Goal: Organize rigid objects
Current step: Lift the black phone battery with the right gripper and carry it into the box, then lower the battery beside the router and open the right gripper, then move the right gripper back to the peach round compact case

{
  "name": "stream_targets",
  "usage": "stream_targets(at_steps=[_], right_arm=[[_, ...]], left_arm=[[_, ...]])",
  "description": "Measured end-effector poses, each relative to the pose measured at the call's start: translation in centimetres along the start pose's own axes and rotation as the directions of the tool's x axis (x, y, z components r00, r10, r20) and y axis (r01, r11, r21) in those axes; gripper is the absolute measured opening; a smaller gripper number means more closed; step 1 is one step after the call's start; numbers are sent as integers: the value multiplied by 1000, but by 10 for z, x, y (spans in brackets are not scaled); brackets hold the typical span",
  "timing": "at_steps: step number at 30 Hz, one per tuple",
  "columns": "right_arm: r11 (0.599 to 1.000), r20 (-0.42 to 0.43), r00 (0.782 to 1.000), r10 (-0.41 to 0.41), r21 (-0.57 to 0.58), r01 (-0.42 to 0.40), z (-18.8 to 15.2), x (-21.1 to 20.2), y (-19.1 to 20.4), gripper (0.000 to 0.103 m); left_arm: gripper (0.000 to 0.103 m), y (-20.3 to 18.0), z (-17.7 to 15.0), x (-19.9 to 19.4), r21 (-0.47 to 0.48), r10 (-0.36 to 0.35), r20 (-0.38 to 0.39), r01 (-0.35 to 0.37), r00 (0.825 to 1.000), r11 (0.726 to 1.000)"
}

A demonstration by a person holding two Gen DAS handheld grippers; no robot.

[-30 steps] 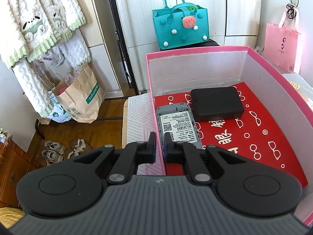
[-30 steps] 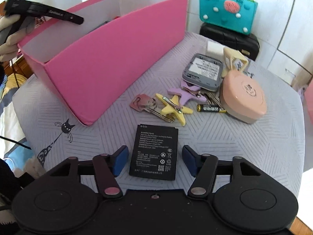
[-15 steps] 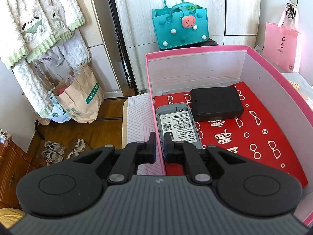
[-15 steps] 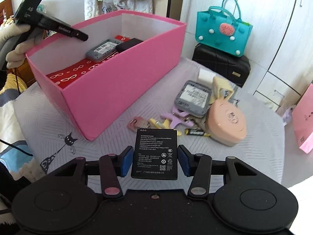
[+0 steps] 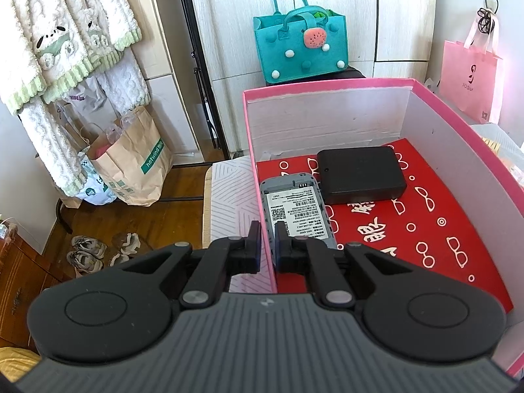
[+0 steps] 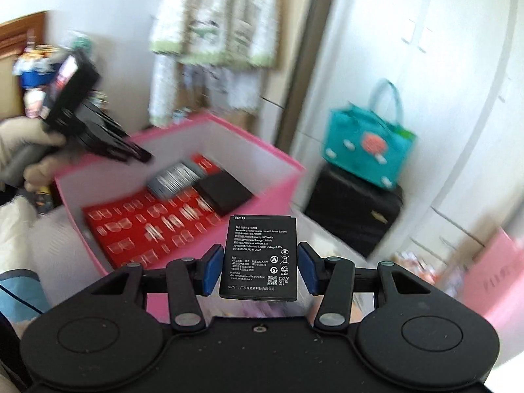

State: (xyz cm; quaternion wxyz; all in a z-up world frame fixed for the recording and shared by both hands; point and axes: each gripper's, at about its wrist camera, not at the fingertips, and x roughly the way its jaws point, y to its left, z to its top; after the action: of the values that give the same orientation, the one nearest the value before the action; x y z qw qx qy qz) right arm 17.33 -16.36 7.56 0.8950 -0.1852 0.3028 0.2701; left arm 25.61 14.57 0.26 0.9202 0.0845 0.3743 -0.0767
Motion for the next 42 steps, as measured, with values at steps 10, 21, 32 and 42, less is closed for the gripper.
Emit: stream_targets(at_steps=[10,21,32,42], right_arm=[[938,-45,952,303,-162,-306,56,83,33,55],[846,-293,901,321,-339,-412,71,177,59,54],[840,-168,959,227,-464,-281,73,152,50,54],[961,-45,965,259,-87,-262,57,85,-17,55]], left_arm=[[7,0,0,-1,-2,-3,-7,3,1000,1000],[7,6,2,-1,-12,-9,4,9,1000,1000],[7,6,1,-2,-19,-14,6,14,1000,1000],[7,7,2,-3,-13,-11,5,11,1000,1000]])
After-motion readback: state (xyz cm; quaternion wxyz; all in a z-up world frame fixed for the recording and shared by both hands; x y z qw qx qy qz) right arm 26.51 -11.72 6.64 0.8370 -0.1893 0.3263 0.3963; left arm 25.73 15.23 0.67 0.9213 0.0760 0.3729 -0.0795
